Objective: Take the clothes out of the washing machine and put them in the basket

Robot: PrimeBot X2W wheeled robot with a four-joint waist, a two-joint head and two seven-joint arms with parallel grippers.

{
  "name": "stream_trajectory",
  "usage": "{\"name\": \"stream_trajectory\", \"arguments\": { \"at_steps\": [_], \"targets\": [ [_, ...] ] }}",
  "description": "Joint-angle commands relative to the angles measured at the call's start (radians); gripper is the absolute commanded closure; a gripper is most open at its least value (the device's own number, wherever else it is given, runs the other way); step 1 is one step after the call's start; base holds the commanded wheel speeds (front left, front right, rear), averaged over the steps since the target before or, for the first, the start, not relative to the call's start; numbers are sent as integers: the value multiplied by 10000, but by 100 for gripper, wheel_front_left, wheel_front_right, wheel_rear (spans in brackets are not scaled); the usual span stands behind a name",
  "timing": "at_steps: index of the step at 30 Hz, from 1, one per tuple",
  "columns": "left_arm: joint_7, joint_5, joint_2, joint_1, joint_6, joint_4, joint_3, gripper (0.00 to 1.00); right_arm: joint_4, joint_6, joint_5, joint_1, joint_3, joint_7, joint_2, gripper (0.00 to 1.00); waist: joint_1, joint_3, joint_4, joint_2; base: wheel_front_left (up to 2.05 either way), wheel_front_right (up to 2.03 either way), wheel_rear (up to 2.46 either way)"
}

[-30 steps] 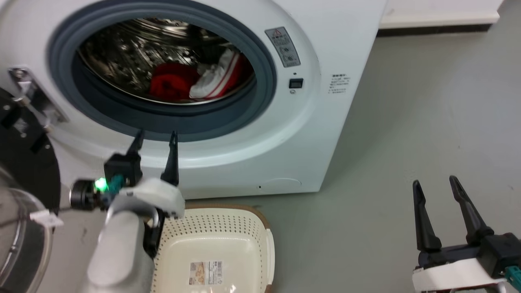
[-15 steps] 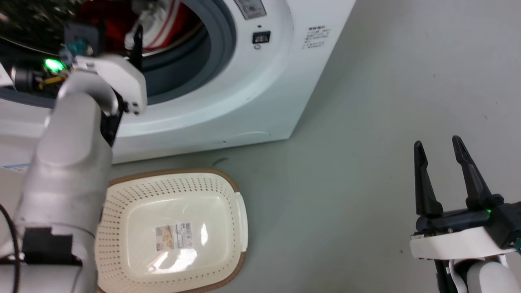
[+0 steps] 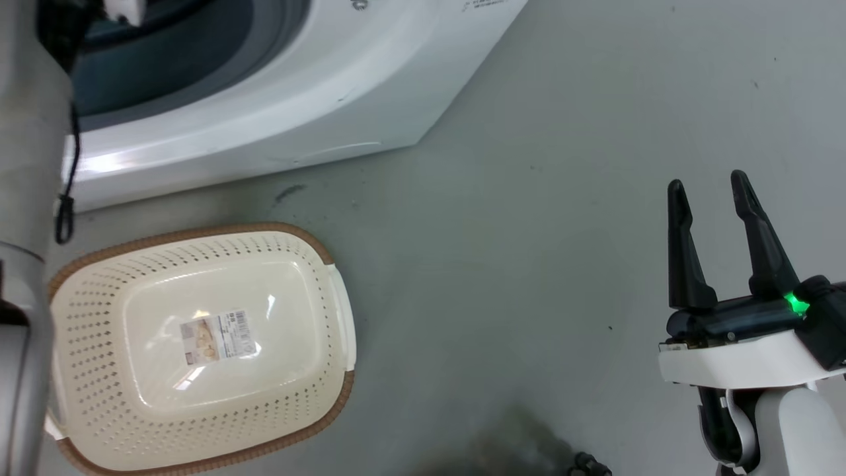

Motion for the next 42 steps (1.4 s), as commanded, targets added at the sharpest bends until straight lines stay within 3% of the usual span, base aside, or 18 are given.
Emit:
{"name": "stream_trajectory", "arguments": {
  "at_steps": [1,11,21,22,23,32,33,42],
  "targets": [
    [430,-321,194,-272,-1,18,-231,0,-47,-7,133,-216,88,-28,28,0,-2,419,-303,0,0,0,0],
    [2732,-1753,1204,-1475,-2,-168,-1522,0,-188,-7,522,-534,388,-28,28,0,-2,1254,-720,0,0,0,0],
    [3237,-2367,1561,-1603,-3,-204,-2476,0,-206,-7,711,-635,456,-28,27,0,-2,1522,-807,0,0,0,0],
    [3187,-2399,1596,-1630,-3,-210,-2532,62,-206,-7,718,-638,449,-28,27,0,-2,1527,-807,0,0,0,0],
    [3111,-2395,1646,-1659,-3,-206,-2598,100,-205,-7,727,-647,449,-28,27,0,-2,1530,-809,0,0,0,0],
    [2254,-2782,1657,-1491,-3,-102,-2964,100,-174,-7,597,-609,363,-27,25,0,-2,1198,-704,0,0,0,0],
    [1498,-3018,1474,-1103,-4,-129,-3079,100,-167,-7,422,-478,252,-27,25,0,-2,819,-460,0,0,0,0],
    [-898,-3781,783,377,-4,-419,-3498,100,-138,-7,-322,-184,-60,-26,22,0,-2,-460,693,0,0,0,0]
  ]
}}
